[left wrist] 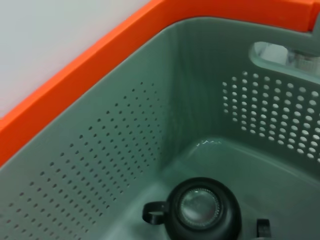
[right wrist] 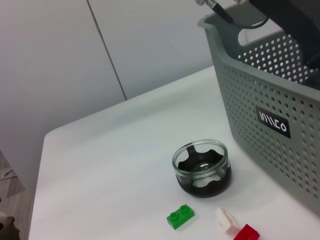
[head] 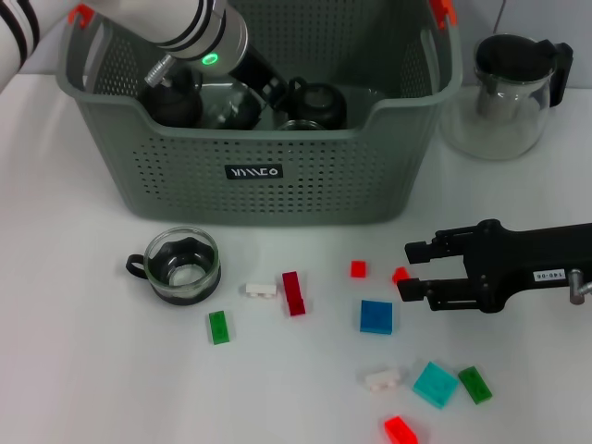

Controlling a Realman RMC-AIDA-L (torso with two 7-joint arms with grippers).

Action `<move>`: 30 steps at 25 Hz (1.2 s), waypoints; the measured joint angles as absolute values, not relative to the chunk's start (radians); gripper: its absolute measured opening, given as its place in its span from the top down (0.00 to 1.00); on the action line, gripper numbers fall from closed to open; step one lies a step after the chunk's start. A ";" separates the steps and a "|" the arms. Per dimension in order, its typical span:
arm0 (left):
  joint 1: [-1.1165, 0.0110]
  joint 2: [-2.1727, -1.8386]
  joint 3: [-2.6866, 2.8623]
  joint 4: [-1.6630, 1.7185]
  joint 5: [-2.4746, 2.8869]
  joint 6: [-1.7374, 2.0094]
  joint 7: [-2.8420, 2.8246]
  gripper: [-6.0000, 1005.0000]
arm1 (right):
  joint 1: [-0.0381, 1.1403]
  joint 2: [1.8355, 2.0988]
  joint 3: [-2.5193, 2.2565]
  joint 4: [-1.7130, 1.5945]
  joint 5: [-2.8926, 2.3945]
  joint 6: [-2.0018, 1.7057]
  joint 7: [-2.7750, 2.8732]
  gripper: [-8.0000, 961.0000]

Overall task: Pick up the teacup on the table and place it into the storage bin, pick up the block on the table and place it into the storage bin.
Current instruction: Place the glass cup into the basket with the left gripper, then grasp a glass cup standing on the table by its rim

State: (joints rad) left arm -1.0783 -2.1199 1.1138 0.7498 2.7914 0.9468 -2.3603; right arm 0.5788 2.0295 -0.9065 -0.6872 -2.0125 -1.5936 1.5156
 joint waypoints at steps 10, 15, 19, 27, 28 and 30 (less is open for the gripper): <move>-0.866 -2.144 1.001 1.251 2.405 1.205 -2.296 0.35 | 0.576 2.024 -0.905 -0.687 -2.012 -1.594 1.512 0.36; -0.721 -2.135 0.987 1.411 2.072 1.488 -2.116 0.34 | 0.576 2.022 -0.899 -0.687 -2.013 -1.594 1.512 0.36; -0.621 -2.160 0.994 1.547 2.038 1.748 -1.959 0.34 | 0.577 2.022 -0.877 -0.687 -2.013 -1.593 1.510 0.36; -0.450 -2.175 1.087 1.634 2.151 1.859 -1.791 0.35 | 0.577 2.023 -0.856 -0.687 -2.013 -1.582 1.514 0.36; -0.445 -2.176 1.087 1.622 2.173 1.855 -1.777 0.35 | 0.576 2.024 -0.856 -0.687 -2.013 -1.580 1.515 0.36; -0.441 -2.176 1.088 1.578 2.239 1.834 -1.750 0.34 | 0.573 2.026 -0.856 -0.686 -2.013 -1.578 1.516 0.36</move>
